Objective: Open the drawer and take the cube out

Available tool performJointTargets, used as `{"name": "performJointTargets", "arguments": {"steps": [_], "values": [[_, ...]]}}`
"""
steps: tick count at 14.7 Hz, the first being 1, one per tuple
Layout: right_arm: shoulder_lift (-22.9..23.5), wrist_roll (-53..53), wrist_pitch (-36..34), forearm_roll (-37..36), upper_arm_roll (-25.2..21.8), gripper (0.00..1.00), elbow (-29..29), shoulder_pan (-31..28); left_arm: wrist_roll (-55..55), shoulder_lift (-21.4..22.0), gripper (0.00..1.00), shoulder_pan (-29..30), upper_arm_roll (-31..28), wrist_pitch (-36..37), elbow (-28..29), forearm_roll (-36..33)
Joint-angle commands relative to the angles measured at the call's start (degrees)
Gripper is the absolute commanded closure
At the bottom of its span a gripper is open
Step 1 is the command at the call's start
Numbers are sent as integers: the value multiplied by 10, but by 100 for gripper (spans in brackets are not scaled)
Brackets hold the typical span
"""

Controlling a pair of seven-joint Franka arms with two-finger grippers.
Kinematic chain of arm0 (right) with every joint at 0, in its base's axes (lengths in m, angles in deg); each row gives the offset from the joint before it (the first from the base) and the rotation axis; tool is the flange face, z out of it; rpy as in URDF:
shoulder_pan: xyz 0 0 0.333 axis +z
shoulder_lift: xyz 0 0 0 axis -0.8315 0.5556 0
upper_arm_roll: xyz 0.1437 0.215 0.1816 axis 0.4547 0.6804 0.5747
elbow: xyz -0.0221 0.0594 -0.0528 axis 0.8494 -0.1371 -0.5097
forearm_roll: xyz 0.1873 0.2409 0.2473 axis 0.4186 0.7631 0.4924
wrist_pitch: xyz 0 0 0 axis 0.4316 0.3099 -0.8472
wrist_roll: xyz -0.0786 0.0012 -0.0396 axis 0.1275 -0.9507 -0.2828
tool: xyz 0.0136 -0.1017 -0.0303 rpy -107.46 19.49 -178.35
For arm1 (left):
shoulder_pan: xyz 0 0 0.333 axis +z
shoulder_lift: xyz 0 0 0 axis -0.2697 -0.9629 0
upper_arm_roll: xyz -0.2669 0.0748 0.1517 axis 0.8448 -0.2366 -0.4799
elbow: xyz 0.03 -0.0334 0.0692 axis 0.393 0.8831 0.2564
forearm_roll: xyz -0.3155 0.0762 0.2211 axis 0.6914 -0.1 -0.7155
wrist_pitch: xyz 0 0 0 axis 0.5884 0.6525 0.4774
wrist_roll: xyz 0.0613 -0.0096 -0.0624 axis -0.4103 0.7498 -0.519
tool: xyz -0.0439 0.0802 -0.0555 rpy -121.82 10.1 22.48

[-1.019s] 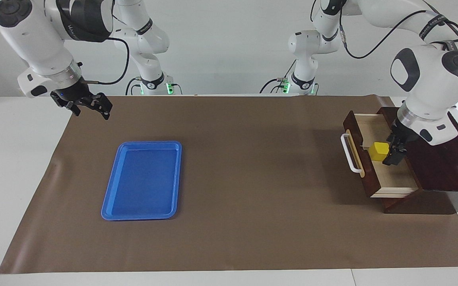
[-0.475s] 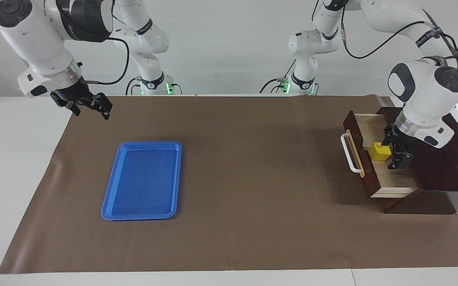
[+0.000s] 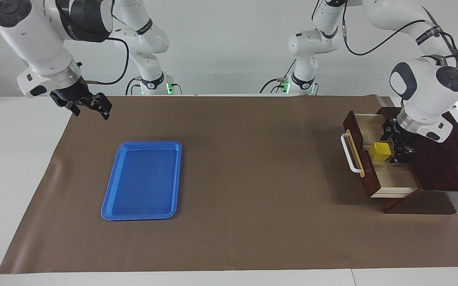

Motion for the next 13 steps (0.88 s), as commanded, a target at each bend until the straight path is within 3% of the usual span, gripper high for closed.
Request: {"name": "performJointTargets", "arguments": {"steps": [1,6,13], "values": [[-2,3,-7,1,6,0,3,-2,-31,23,0,-4,0,-40,50,5],[-8,-57,21,10,5,0,1,-11,-34,27,0,2,0,-46,65,-15],[-11,63,49,10,3,0,-9,-24,-36,27,0,3,0,-61,70,-15]]}}
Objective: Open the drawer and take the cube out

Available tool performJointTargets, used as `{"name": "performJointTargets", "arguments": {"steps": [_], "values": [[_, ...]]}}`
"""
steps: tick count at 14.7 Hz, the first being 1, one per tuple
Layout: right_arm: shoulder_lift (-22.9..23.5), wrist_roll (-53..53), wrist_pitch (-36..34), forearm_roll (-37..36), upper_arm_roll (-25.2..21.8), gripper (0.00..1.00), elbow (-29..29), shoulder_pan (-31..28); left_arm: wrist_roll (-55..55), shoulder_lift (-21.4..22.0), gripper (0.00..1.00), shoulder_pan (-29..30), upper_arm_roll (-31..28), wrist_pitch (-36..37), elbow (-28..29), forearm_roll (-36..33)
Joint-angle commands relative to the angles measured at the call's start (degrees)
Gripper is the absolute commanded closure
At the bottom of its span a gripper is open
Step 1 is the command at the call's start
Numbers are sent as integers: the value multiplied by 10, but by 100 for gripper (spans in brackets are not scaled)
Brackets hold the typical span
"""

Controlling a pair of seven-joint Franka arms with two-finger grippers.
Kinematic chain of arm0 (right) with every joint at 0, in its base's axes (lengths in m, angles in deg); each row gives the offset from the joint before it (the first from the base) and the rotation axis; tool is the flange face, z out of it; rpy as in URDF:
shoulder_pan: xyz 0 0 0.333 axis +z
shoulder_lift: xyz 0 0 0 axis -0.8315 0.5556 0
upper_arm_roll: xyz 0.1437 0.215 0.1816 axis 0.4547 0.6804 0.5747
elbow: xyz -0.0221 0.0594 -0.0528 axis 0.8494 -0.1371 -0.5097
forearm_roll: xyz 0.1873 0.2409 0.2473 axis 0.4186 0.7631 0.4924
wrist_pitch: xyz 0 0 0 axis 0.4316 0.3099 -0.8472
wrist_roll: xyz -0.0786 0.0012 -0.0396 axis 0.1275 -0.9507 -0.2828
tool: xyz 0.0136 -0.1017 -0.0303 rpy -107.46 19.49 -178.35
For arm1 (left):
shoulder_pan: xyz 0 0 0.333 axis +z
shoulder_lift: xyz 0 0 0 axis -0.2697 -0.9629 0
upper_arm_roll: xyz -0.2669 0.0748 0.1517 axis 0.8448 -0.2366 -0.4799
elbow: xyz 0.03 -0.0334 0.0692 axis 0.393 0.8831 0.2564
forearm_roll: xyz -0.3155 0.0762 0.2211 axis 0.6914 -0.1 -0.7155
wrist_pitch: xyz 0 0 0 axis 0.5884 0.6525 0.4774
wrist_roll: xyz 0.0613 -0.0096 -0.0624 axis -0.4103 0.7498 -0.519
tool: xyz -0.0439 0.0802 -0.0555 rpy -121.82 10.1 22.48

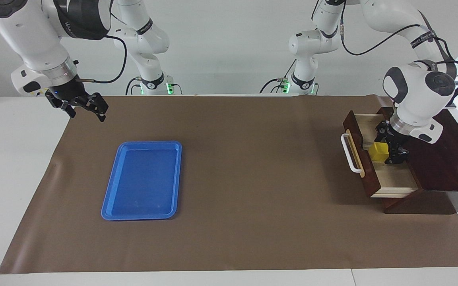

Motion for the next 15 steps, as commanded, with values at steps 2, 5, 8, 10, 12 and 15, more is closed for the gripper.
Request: {"name": "performJointTargets", "arguments": {"steps": [2,5,8,10,12,15], "values": [[-7,20,21,9,6,0,-10,-28,-17,20,4,3,0,-28,34,-10],[0,76,18,16,7,0,-9,-29,-42,20,35,2,1,-30,34,-19],[9,209,18,52,6,0,-7,-27,-54,17,75,-5,1,-31,25,-20],[17,319,20,55,12,0,-5,-20,-59,10,89,-6,1,-23,5,-19],[37,441,29,99,14,0,1,-17,-60,2,90,-15,2,-4,-19,-19],[62,585,76,153,14,0,1,5,-57,-10,90,-22,2,37,-62,-19]]}}
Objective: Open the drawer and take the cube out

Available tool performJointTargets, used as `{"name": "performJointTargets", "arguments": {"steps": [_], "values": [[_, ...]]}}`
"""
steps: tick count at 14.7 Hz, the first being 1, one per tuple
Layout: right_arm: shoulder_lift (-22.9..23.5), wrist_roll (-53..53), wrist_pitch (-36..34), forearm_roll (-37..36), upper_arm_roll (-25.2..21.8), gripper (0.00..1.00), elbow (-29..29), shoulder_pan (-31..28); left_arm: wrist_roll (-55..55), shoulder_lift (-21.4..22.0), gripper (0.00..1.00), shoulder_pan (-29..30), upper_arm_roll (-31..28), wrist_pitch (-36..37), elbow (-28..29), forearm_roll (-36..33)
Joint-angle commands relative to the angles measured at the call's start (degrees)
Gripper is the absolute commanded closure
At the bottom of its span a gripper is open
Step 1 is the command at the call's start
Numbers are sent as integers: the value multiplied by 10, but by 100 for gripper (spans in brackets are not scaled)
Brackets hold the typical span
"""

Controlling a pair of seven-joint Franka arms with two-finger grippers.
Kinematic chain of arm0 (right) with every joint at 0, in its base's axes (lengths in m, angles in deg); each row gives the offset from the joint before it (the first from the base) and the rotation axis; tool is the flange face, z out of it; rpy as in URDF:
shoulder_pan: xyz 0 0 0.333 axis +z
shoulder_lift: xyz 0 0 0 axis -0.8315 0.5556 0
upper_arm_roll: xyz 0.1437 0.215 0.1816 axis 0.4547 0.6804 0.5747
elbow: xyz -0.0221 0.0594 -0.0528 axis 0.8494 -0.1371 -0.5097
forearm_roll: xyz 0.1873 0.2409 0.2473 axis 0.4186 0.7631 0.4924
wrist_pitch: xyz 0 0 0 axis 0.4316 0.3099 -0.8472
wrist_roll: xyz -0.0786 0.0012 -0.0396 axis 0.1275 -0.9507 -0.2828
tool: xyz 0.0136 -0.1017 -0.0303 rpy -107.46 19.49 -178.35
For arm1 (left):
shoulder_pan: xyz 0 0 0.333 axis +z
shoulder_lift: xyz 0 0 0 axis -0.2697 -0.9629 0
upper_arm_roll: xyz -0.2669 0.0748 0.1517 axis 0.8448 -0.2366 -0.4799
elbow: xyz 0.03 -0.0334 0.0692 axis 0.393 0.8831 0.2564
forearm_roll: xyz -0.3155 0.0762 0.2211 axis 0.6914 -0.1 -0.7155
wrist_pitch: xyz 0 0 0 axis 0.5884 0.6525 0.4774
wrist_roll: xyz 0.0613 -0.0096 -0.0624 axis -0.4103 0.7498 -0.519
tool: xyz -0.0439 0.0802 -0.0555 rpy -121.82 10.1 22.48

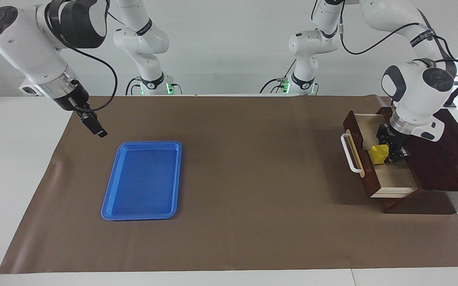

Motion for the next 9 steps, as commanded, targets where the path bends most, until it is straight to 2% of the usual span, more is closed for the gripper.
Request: {"name": "performJointTargets", "arguments": {"steps": [1,5,7,9], "values": [[27,106,34,46,1,0,4,23,-9,-19,90,-13,-3,63,-66,-12],[102,172,29,119,1,1,96,34,-7,-26,90,-29,-1,139,-137,-6],[123,193,52,159,-1,1,104,57,-8,-25,90,-38,3,180,-173,16],[128,205,99,167,1,1,98,73,-13,-25,90,-56,2,212,-198,33]]}}
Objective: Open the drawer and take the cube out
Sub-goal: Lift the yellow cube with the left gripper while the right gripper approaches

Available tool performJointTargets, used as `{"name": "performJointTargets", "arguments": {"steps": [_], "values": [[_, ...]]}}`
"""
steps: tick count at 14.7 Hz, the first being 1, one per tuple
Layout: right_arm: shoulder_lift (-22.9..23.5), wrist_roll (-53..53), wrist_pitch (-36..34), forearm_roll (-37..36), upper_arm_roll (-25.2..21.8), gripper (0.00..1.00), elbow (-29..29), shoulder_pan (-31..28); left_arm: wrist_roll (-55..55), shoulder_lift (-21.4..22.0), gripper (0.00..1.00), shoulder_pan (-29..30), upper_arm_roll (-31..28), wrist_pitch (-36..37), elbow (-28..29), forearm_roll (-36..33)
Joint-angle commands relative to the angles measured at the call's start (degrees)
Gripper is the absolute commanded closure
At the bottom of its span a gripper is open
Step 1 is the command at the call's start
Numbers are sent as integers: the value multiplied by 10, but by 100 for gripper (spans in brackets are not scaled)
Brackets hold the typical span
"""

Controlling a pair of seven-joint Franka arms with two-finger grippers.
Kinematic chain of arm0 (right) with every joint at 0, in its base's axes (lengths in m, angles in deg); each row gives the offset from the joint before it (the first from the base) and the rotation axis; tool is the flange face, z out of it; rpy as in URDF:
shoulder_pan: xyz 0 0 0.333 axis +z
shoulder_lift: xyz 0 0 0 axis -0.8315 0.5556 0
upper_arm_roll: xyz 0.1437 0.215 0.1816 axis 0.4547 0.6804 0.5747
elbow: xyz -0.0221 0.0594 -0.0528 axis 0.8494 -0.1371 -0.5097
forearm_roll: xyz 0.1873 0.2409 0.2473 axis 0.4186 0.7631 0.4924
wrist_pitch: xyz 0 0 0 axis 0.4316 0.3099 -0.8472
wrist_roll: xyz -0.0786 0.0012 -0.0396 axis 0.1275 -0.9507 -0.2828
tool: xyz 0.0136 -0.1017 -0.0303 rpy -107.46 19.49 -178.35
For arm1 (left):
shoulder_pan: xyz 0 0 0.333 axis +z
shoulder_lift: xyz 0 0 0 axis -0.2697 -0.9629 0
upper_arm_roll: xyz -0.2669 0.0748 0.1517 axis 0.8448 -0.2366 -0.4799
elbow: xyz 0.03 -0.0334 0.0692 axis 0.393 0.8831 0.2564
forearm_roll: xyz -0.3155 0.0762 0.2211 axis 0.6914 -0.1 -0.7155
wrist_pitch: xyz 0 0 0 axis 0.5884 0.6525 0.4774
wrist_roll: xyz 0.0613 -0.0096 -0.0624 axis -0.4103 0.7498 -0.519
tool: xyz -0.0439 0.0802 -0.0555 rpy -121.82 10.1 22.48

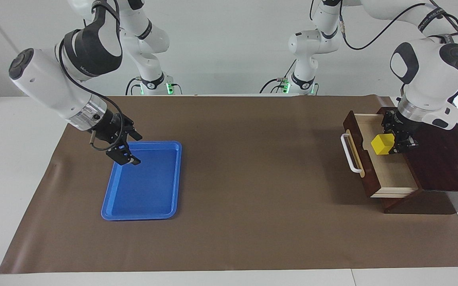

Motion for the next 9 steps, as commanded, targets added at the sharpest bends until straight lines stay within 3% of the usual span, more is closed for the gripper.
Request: {"name": "performJointTargets", "arguments": {"steps": [1,5,9], "values": [[27,27,31,25,1,1,19,21,-18,-12,90,-35,-4,59,-48,17],[59,29,18,63,-2,2,37,19,-61,-10,90,-74,-2,75,-50,47],[153,32,-32,58,-1,5,160,52,-149,-6,90,-132,-2,69,-42,55]]}}
